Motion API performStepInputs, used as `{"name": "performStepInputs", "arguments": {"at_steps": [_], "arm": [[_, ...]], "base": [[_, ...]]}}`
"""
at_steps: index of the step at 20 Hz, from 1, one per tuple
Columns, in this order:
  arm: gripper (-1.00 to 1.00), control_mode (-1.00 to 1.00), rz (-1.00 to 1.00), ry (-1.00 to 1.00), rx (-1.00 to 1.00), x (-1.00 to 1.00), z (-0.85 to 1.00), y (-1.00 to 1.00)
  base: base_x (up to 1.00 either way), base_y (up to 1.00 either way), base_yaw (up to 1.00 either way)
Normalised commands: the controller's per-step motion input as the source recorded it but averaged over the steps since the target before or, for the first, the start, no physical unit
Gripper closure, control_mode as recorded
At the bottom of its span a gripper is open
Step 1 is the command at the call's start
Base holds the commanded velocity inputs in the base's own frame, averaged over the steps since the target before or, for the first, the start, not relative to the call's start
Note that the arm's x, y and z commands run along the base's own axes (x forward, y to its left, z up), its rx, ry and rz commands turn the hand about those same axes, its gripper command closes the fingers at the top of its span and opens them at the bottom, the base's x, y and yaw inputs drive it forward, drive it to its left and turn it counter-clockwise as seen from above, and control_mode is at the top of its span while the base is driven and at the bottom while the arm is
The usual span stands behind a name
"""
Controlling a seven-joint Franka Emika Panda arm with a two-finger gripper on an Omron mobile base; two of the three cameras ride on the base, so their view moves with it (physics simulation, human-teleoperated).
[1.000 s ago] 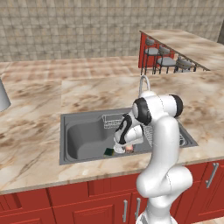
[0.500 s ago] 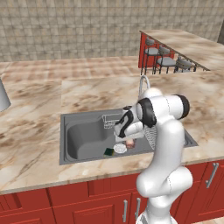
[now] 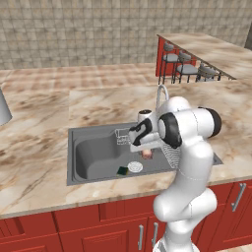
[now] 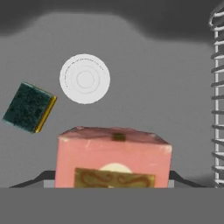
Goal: Pick up the bar soap and sponge from the sink, and place them back in the cabinet, and close the cabinet door.
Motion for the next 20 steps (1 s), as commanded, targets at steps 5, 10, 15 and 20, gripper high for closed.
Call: {"name": "performStepInputs", "arguments": {"at_steps": [5,10,15,20], "arm": [[1.0,-1.0,0.0,0.05,0.0,0.0,0.51,0.0],[1.0,-1.0,0.0,0.04,0.0,0.0,0.5,0.0],[1.0,-1.0,0.0,0.02,0.0,-0.02,0.52,0.0],[1.0,-1.0,0.01,0.0,0.0,-0.11,0.48,0.0]], "base": [[0.0,0.0,0.0],[0.0,0.0,0.0],[0.0,0.0,0.0],[0.0,0.0,0.0]]}}
